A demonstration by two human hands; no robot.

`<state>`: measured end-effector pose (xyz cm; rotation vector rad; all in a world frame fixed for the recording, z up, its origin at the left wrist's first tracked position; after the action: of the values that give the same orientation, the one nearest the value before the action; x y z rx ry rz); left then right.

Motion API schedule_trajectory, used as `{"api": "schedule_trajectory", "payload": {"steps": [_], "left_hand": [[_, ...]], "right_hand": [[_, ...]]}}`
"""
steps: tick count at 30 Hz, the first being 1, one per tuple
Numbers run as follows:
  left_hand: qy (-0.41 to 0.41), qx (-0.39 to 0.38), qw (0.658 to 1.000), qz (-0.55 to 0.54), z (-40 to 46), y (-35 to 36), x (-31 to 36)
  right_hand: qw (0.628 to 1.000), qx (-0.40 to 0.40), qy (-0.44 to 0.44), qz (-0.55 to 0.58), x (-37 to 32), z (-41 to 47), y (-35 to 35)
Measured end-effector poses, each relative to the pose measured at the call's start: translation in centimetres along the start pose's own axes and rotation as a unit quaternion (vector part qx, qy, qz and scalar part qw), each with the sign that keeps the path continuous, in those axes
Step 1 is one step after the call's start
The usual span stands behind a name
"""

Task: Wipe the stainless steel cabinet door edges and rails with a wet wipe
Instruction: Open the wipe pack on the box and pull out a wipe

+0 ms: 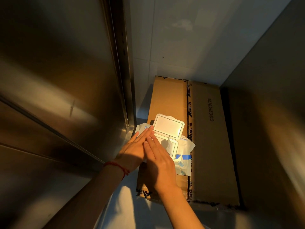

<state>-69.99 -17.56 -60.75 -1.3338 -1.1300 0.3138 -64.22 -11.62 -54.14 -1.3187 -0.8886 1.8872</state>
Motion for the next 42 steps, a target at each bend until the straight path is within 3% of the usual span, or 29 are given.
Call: {"api": "schedule_trajectory", "payload": {"steps": [3, 8, 13, 17, 25, 42], "left_hand": [[-0.003, 0.007, 1.000, 0.008, 0.2, 0.0, -0.3], [-0.029, -0.006, 0.990, 0.140, 0.3, 0.2, -0.4], [-0.042, -0.037, 0.985, 0.165, 0.4, 0.6, -0.5], [-0.039, -0.049, 0.983, 0.172, 0.5, 0.9, -0.7], [-0.037, -0.055, 0.984, 0.165, 0.8, 1.5, -1.2], [-0.060, -0.067, 0.988, 0.123, 0.8, 1.3, -1.0]], "right_hand": [[0.999, -0.012, 0.021, -0.032, 0.5, 0.1, 0.2], [0.994, -0.047, 0.057, -0.079, 1.5, 0.5, 0.5], [0.986, -0.084, 0.096, -0.110, 3.4, 0.4, 0.8], [0.973, -0.166, 0.113, -0.116, 4.9, -0.1, 2.1], [0.980, -0.056, 0.092, -0.167, 3.6, 0.6, -0.1], [0.972, -0.059, 0.109, -0.200, 4.4, 0.5, -0.7]]}}
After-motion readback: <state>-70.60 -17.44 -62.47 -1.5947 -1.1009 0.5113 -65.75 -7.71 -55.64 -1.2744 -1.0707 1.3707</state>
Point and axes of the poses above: each hand's wrist, its own z-axis towards the middle knuckle, its own y-axis out of the palm, x = y × z, the point moved 7 cm from there along z, towards the middle knuckle, and after that the axes turned 5 degrees about z, right-handed, at the moved point
